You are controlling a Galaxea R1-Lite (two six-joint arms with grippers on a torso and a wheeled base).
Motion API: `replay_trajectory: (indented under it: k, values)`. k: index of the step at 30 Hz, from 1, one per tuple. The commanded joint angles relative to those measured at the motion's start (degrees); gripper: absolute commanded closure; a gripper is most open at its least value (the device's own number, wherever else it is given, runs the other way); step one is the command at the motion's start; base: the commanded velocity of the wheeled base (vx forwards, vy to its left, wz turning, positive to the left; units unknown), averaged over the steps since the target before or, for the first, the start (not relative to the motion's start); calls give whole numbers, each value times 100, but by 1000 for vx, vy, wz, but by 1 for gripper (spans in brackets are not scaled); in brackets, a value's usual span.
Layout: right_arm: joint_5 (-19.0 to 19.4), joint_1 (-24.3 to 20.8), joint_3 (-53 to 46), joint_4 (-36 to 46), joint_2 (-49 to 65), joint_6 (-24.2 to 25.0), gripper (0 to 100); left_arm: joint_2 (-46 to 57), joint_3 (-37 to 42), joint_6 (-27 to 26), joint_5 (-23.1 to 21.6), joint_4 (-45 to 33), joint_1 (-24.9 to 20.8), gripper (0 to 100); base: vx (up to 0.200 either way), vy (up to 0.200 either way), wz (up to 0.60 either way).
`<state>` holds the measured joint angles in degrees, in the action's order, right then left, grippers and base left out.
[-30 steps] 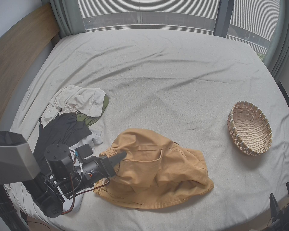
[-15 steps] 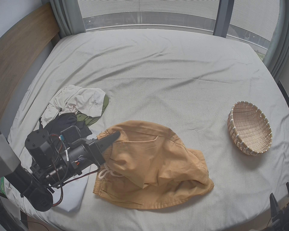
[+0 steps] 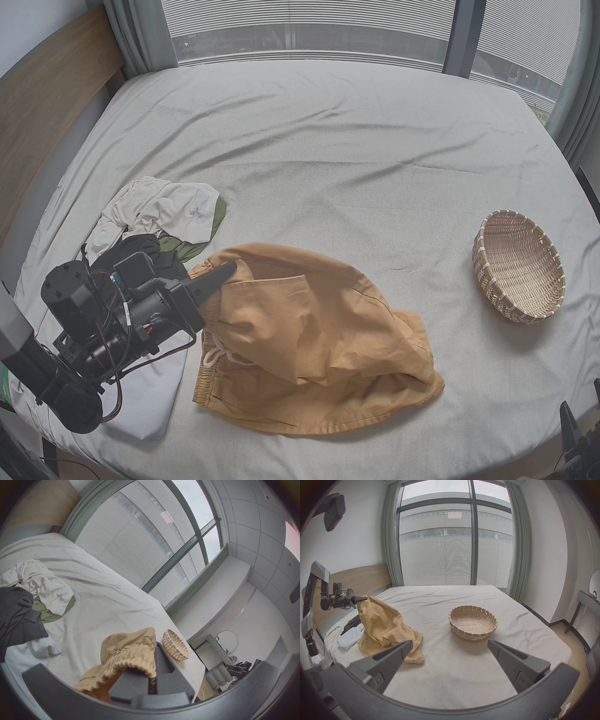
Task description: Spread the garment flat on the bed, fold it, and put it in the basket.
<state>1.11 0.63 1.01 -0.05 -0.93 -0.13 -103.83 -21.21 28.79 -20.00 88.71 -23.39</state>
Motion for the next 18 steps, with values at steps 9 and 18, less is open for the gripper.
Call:
replay_trajectory:
  k: [9, 18]
  values:
    - [3, -2, -92, 5, 75, -4, 0, 29, -234, 21, 14, 6, 107, 100, 0, 0, 0]
    - [-23, 7, -92, 5, 75, 13, 0, 29, -331, 12, 32, 6, 125, 100, 0, 0, 0]
